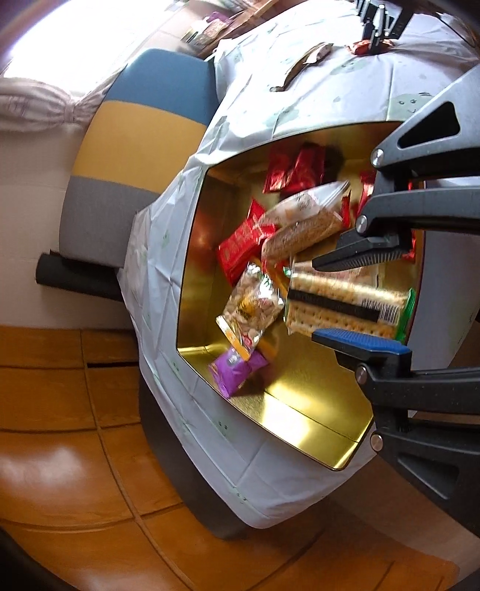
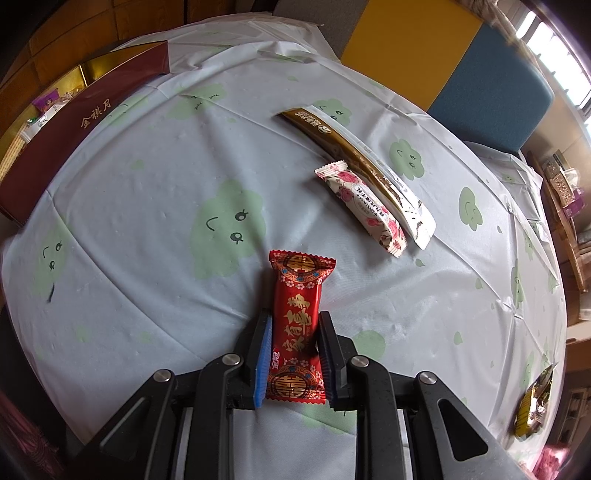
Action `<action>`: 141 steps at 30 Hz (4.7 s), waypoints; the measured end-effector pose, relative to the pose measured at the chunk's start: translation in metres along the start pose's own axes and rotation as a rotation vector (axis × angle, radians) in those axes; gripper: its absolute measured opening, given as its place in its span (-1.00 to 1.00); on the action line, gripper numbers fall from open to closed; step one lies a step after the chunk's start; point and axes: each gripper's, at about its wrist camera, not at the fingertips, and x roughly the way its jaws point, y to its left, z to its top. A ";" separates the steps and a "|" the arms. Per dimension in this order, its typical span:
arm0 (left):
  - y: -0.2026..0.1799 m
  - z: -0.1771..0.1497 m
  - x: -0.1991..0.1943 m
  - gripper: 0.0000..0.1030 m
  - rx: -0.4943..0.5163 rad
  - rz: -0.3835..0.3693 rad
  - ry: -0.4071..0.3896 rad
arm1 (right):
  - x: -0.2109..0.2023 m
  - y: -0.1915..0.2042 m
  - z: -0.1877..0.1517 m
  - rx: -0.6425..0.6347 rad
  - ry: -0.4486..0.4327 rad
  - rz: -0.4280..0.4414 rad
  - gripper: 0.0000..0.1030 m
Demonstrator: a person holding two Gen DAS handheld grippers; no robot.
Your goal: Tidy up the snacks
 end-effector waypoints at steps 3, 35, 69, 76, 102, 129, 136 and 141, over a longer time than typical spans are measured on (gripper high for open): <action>-0.006 -0.001 -0.005 -0.38 0.019 -0.004 -0.009 | 0.000 0.000 0.000 -0.001 -0.001 -0.001 -0.55; -0.005 -0.007 -0.020 -0.38 0.037 -0.026 -0.035 | 0.004 -0.019 0.009 0.146 0.040 0.038 -0.57; 0.066 0.003 -0.009 -0.38 -0.126 0.077 -0.026 | -0.070 0.175 0.174 0.178 -0.276 0.682 -0.49; 0.064 -0.001 -0.002 -0.38 -0.129 0.069 -0.008 | -0.028 0.215 0.199 0.185 -0.192 0.653 -0.07; 0.043 -0.006 -0.008 -0.38 -0.090 0.047 -0.015 | -0.072 0.163 0.124 0.228 -0.384 0.448 0.08; 0.016 -0.038 -0.043 -0.33 -0.050 0.138 -0.087 | -0.090 0.200 0.023 0.265 -0.512 0.113 0.99; 0.013 -0.039 -0.052 -0.19 -0.039 0.152 -0.132 | -0.098 0.198 0.020 0.293 -0.536 0.098 1.00; 0.011 -0.038 -0.054 -0.16 -0.043 0.173 -0.136 | -0.099 0.202 0.022 0.276 -0.535 0.091 1.00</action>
